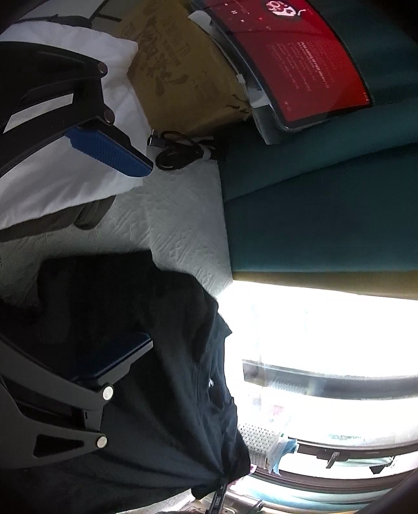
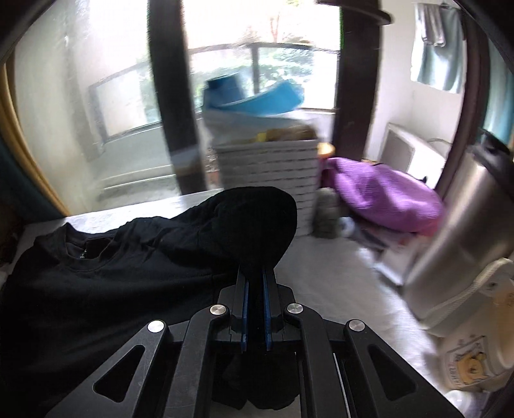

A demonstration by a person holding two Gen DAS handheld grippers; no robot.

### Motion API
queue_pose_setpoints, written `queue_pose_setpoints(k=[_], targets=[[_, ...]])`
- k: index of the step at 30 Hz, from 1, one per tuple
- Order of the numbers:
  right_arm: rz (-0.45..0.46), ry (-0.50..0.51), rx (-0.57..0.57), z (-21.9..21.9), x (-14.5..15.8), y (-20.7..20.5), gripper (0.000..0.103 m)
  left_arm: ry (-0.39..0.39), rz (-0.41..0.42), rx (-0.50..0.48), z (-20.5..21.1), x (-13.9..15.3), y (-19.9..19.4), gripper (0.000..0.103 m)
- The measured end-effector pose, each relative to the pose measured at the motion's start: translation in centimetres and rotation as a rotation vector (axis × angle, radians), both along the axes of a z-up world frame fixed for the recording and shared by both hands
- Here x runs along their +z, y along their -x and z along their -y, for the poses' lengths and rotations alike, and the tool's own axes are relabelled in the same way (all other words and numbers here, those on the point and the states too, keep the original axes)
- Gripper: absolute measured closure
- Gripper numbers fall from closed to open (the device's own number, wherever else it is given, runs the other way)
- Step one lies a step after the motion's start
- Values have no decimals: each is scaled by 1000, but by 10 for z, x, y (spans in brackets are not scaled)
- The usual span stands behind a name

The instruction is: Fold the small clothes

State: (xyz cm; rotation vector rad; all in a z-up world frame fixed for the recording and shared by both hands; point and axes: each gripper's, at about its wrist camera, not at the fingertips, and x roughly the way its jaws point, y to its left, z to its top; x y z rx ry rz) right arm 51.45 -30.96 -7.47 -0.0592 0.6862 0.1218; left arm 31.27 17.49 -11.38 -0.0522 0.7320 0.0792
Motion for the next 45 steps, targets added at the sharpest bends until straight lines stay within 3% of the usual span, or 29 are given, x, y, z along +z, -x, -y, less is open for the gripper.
queue_pose_setpoints(k=[6,10,13,15,16,17,18,19,21,22,24,30,31,32,35,41,43,44,45], targets=[[-18,-13,-42,31,-2,9,96,144,-59,-40,-1,-12,-16,6],[-35,2,-52,34,-7,18,96,134,-112,-72,22,-24,-34,6],[-38,-3,-63,34,-10,20,95,136,-162,-37,23,-40,-50,6],[-44,-6,-60,35,-15,21,94,196,-181,-1,13,-48,-57,7],[-46,-14,-60,37,-16,23,91,253,-181,8,5,-51,-59,10],[-46,-15,-63,39,-17,23,89,288,-187,14,2,-53,-61,21],[-45,-14,-67,40,-18,24,77,305,-196,15,-1,-56,-62,34],[-47,-21,-70,42,-19,24,50,310,-200,14,-3,-57,-63,40],[-38,-35,-84,45,-21,26,10,317,-206,25,-4,-61,-62,65],[-30,-45,-78,46,-20,27,8,325,-205,16,-3,-61,-61,67],[-36,-61,-68,46,-18,30,8,330,-197,0,-2,-57,-58,83],[-45,-49,-29,31,-24,39,8,264,-82,15,-7,-21,-41,86],[-46,-42,-25,28,-26,39,8,251,-64,12,-8,-15,-39,87],[-50,-37,-22,24,-29,39,8,243,-53,13,-10,-11,-37,97],[-44,-36,-27,18,-38,39,8,227,-21,32,-21,-1,-33,101],[-27,-44,-51,18,-40,43,8,232,-90,59,-29,-13,-43,100],[-24,-42,-53,17,-41,44,8,241,-121,42,-25,-17,-47,80],[-21,-41,-53,17,-41,45,8,254,-130,40,-24,-19,-48,50],[-17,-41,-55,17,-41,46,8,258,-134,41,-22,-22,-50,34]])
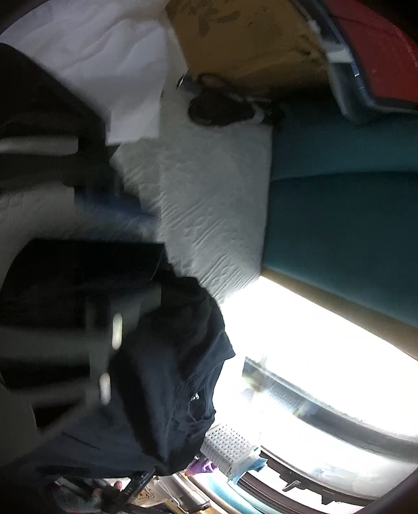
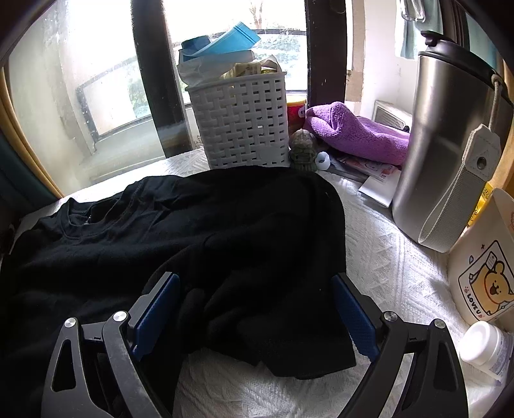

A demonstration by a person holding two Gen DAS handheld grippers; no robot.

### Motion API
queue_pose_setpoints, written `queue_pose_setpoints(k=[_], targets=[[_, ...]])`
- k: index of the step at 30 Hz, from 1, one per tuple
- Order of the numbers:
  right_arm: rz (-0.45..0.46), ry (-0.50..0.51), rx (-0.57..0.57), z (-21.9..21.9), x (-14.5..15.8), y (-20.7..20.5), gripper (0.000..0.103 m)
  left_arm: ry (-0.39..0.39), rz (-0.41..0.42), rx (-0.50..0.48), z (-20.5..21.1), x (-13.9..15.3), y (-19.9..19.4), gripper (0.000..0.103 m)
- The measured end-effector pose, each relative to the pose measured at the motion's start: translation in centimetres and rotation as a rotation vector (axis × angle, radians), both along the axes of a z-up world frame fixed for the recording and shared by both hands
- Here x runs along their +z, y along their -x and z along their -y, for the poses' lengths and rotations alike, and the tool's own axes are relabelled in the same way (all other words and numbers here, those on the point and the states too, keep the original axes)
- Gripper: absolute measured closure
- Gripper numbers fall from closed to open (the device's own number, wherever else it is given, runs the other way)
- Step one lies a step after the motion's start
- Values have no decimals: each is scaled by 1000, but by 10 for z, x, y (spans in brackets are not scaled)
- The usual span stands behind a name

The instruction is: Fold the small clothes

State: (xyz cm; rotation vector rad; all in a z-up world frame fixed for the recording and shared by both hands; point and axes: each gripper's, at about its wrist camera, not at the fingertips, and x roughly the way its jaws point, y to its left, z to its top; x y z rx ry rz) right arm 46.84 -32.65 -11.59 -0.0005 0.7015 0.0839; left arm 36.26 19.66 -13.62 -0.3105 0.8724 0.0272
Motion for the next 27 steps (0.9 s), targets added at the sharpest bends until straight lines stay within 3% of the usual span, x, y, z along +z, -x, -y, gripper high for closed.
queue_pose_setpoints(k=[4,6,8,13,17,22,27], targets=[[5,-6,-3,1,0,0,8,-13,-19,-24,8,-18,-7,38],[7,-13,-7,2,0,1,8,17,-39,-51,9,-24,-9,92],[5,-20,-6,3,0,1,8,41,-24,-49,8,-24,-8,98],[-1,-19,1,2,0,0,8,-4,121,20,-8,15,4,99],[-6,-8,14,-1,0,-2,8,-115,229,84,-25,54,9,99],[-19,1,40,-8,0,-10,8,-185,258,133,-48,69,10,99],[-41,-14,62,-9,2,-16,8,-206,208,158,-61,59,35,99]])
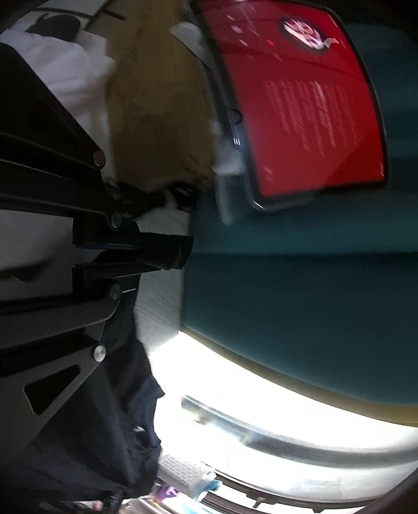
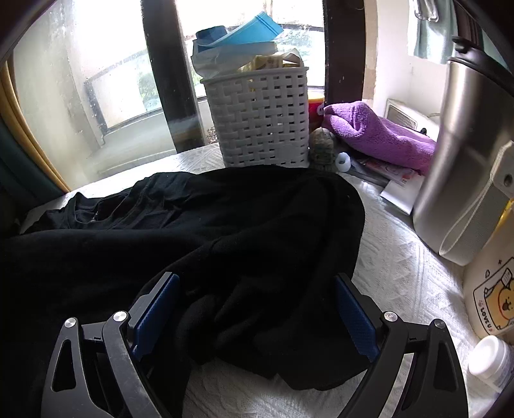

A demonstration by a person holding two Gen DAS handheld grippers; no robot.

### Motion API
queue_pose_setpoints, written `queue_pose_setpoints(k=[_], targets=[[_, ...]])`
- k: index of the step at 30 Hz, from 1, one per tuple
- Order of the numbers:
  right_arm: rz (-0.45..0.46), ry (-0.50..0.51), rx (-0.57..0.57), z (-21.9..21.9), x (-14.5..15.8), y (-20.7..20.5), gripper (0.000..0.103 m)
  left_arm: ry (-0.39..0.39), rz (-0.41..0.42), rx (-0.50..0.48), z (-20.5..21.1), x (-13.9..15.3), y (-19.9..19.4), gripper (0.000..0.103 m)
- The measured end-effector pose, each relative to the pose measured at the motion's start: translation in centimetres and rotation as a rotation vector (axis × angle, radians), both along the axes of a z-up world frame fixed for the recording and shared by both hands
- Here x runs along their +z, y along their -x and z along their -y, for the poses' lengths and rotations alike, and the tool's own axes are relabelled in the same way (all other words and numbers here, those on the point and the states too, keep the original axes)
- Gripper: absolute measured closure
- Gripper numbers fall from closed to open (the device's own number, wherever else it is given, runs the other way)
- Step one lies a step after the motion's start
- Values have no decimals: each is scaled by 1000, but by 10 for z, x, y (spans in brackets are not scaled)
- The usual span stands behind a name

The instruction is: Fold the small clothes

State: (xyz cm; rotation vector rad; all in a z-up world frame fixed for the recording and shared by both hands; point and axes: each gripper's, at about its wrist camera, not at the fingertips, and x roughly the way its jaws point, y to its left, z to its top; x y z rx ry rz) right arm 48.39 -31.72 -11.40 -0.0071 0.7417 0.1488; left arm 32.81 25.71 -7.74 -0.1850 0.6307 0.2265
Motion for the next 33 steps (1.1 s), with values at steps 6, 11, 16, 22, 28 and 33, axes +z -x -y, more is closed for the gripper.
queue_pose_setpoints(k=[6,11,16,22,28,33], targets=[[-4,-80,-37,24,11,11,8,-32,-101,-4,2,-29,39,98],[-17,-156,-97,44,13,30,8,27,-98,29,0,-26,61,86],[-45,-204,-93,45,5,54,8,26,13,51,18,4,82,45],[-113,-208,-18,31,-8,74,44,53,-19,-112,75,3,99,45],[-137,-134,90,17,-13,120,49,136,-122,-209,108,-40,143,45],[-169,-8,160,9,-24,163,49,180,-191,-243,123,-66,171,45]])
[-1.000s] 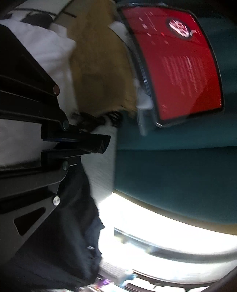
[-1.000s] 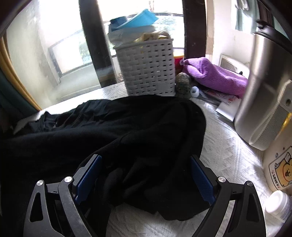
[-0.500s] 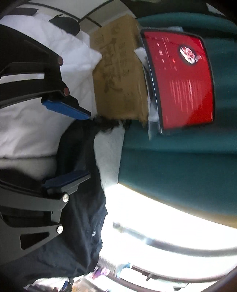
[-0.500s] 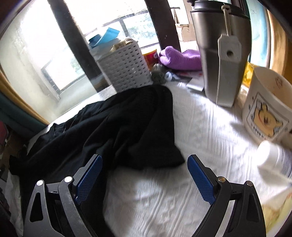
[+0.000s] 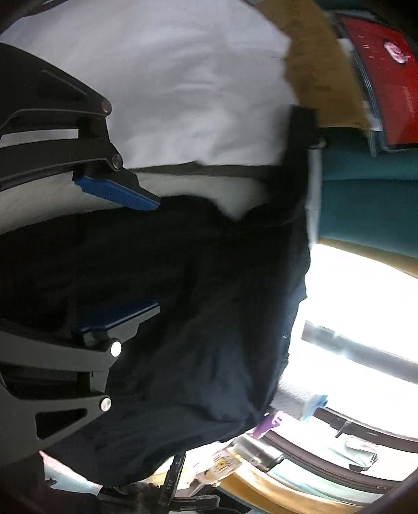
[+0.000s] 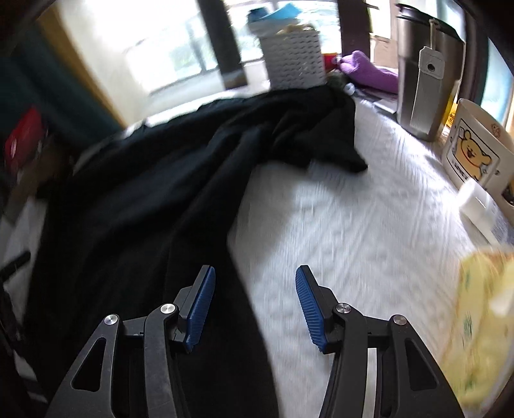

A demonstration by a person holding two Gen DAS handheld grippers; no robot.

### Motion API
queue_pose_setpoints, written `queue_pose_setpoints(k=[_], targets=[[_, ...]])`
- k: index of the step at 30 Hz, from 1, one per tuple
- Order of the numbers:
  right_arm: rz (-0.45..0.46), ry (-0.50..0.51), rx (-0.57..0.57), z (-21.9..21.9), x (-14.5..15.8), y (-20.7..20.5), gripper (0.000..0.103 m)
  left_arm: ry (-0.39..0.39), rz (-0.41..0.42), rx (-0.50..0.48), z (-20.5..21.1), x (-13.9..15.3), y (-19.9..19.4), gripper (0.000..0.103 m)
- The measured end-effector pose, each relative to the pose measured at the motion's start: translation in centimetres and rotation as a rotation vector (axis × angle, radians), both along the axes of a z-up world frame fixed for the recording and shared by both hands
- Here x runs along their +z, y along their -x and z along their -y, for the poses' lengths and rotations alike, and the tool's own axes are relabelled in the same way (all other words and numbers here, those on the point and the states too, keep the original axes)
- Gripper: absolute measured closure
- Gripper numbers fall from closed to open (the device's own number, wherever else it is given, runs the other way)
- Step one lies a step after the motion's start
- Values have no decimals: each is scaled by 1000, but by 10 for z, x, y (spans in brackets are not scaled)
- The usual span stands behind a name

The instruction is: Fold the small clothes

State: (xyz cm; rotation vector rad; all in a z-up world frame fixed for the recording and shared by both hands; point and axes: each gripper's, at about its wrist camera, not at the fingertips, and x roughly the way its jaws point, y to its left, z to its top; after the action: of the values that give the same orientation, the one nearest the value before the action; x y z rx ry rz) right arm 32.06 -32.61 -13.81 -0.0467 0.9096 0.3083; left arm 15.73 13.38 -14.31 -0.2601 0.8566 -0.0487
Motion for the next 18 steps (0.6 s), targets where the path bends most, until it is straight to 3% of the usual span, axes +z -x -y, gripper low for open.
queue_pose_setpoints(k=[5,8,9,13,14,15,17,18], targets=[[26,-27,44,-5,-8,32,57,-18,-29,-25,13,-16,12,45],[37,-27,54,-9,-8,48,83,-28,-30,-44,19,-17,20,45],[42,-11,58,-11,-9,52,98,-25,-33,-55,21,-20,21,45],[114,76,28,-17,-10,72,99,-156,-4,-91,37,-30,26,46],[127,93,13,-16,-9,75,99,-177,0,-88,39,-30,26,53],[144,104,-10,-12,-6,78,99,-198,7,-84,40,-30,27,70],[156,97,-45,0,-1,88,99,-169,10,-93,38,-28,29,93],[166,91,-62,7,2,95,99,-148,10,-94,36,-27,30,95]])
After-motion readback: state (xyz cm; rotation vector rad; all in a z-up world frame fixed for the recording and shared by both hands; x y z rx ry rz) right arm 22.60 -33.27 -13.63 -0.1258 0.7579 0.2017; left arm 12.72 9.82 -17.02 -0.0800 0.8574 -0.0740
